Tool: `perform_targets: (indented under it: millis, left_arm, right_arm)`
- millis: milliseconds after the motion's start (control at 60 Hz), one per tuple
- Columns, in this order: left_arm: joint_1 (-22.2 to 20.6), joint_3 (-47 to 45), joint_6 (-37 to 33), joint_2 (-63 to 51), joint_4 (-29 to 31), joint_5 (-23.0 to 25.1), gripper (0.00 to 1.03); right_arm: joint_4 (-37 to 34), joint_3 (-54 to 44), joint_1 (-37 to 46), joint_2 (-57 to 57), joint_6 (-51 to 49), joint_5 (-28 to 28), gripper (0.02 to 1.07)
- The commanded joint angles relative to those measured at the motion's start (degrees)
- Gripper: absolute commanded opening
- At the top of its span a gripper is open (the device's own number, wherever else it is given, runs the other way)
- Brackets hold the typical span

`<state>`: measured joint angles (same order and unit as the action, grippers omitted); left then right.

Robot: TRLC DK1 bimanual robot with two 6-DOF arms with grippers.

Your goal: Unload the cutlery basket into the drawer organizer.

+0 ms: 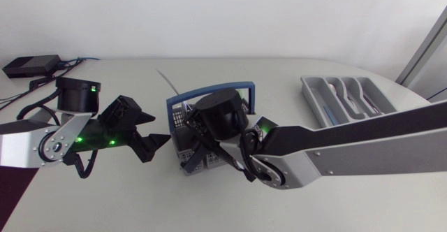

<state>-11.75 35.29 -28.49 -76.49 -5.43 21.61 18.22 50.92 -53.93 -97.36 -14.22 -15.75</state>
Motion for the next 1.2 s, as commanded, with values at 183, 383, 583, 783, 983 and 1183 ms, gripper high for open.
perform_targets:
  millis: [183,383,583,783,983,1183]
  left_arm:
    - [-1.70,0.40,2.04,0.64,-0.37,0.89,0.94]
    - [-2.05,0.57,2.04,0.46,-0.55,0.89,0.94]
    - [-1.52,0.75,2.04,0.29,-0.55,0.81,0.94]
    - [-1.44,0.57,2.04,-0.06,-0.72,0.81,0.94]
    - [-1.61,0.75,2.04,-0.15,-0.72,0.81,0.94]
    - [-1.96,1.27,2.91,1.08,-0.28,0.81,0.94]
  right_arm:
    - [-0.90,-3.10,-2.58,1.39,-4.06,-1.74,0.08]
    - [-0.90,-1.61,-3.64,2.26,-9.25,-3.41,0.08]
    - [-0.82,-2.40,-3.64,2.88,-13.47,-3.41,0.08]
    - [3.40,-7.23,-3.64,4.99,-16.19,-3.50,0.08]
    - [4.55,-9.52,-3.64,6.75,-16.10,-3.50,0.08]
    - [4.63,-10.13,-3.55,5.08,-16.10,-3.76,0.08]
